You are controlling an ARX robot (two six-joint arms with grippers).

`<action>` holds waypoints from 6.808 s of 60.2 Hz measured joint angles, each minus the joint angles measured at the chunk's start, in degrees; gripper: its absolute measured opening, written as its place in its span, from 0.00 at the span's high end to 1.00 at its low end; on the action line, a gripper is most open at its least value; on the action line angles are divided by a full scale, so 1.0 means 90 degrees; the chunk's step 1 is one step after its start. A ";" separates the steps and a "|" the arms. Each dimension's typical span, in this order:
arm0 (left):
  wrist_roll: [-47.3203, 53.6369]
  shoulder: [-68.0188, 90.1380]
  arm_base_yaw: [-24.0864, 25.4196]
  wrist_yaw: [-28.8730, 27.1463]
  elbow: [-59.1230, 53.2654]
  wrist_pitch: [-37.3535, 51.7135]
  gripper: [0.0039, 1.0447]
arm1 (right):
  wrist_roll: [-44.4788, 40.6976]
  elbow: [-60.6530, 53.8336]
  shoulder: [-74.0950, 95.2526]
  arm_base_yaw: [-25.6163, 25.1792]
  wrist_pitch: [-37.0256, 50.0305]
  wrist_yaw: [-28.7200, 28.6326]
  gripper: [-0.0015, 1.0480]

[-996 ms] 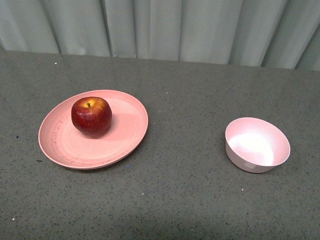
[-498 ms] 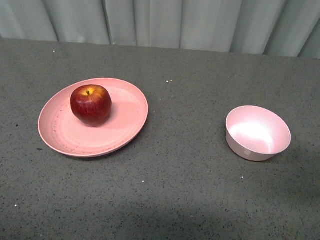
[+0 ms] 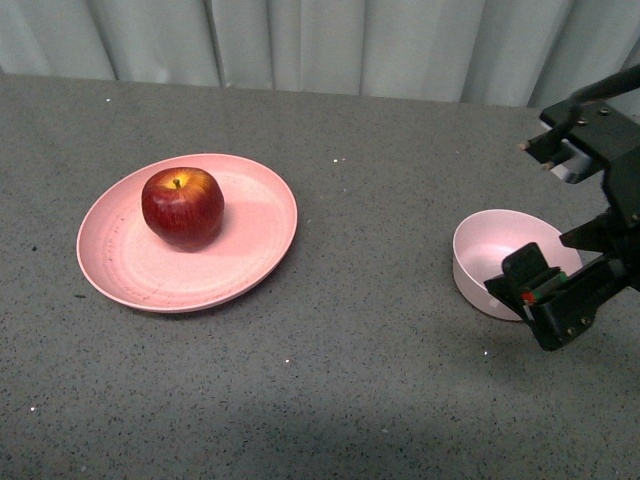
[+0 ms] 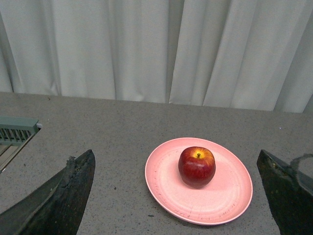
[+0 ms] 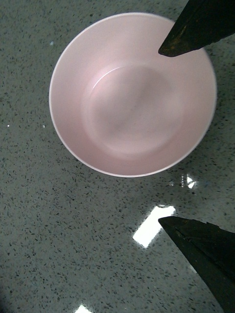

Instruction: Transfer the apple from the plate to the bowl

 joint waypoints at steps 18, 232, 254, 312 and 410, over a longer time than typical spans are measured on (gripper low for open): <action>0.0000 0.0000 0.0000 -0.0002 0.0000 0.0000 0.06 | -0.0146 0.0979 0.1175 0.0250 -0.0342 0.0002 0.09; 0.0000 -0.0002 0.0000 -0.0002 0.0000 0.0000 0.06 | 0.2212 -0.4141 -0.4850 -0.0707 0.5051 0.1836 0.99; 0.0000 -0.0002 0.0002 -0.0002 0.0000 0.0000 0.06 | 0.2225 -0.4532 -0.6822 -0.1273 0.3475 0.1277 0.99; 0.0000 -0.0002 0.0000 -0.0002 0.0000 0.0000 0.06 | 0.2225 -0.4592 -1.0083 -0.1273 0.0437 0.1275 0.99; -0.0678 0.4289 -0.0024 0.0308 0.0563 0.2931 0.06 | 0.2229 -0.4588 -1.1574 -0.1273 -0.1095 0.1258 0.09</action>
